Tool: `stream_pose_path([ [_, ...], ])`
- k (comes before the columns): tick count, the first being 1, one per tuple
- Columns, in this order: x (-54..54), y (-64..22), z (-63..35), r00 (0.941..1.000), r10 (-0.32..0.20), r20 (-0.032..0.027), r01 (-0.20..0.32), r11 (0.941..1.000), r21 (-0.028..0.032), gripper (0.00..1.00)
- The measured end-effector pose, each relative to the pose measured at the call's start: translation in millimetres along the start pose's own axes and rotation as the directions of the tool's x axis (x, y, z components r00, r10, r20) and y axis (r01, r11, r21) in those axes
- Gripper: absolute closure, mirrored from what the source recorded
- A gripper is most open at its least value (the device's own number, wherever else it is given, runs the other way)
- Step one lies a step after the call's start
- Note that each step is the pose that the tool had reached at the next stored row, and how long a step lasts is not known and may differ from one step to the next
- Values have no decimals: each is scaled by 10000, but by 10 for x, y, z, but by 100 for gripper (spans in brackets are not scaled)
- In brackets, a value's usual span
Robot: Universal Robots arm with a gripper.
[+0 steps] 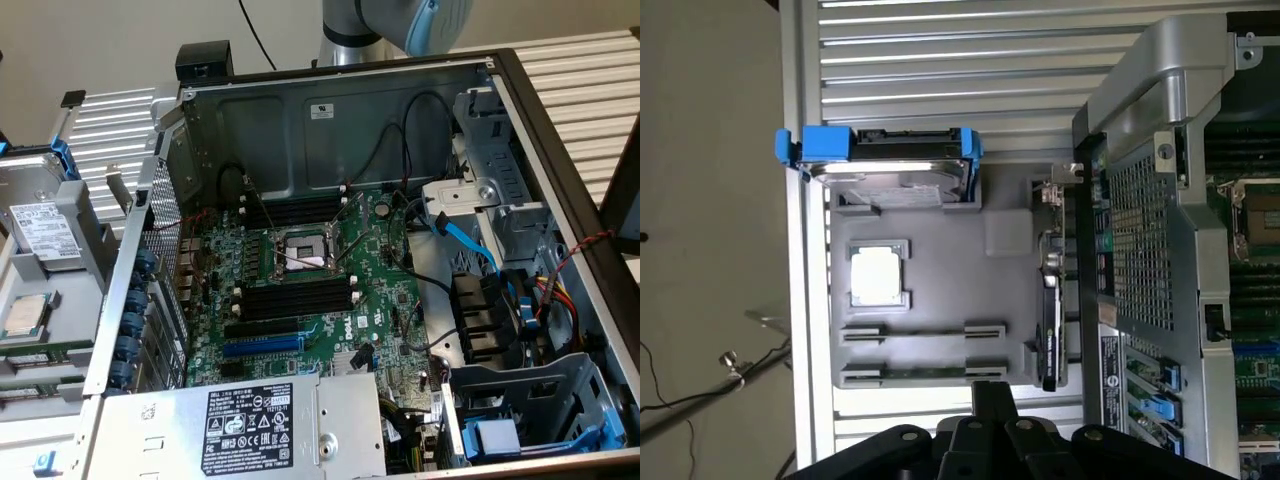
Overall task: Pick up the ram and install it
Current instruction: 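Reach for the ram, then pick up the ram and move it above insertion slot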
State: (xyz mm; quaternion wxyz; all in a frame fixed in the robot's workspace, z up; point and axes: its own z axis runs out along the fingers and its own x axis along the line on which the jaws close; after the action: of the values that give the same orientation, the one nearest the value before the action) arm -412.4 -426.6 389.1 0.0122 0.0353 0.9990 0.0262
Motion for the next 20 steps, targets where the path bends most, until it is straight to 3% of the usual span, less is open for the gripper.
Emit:
stream_pose_path([
  [10, 72, -5, 10, 10000, 1, -6, -1, 10000, 0, 90],
  [20, 272, -27, 14, 10000, 1, -5, -1, 10000, 0, 90],
])
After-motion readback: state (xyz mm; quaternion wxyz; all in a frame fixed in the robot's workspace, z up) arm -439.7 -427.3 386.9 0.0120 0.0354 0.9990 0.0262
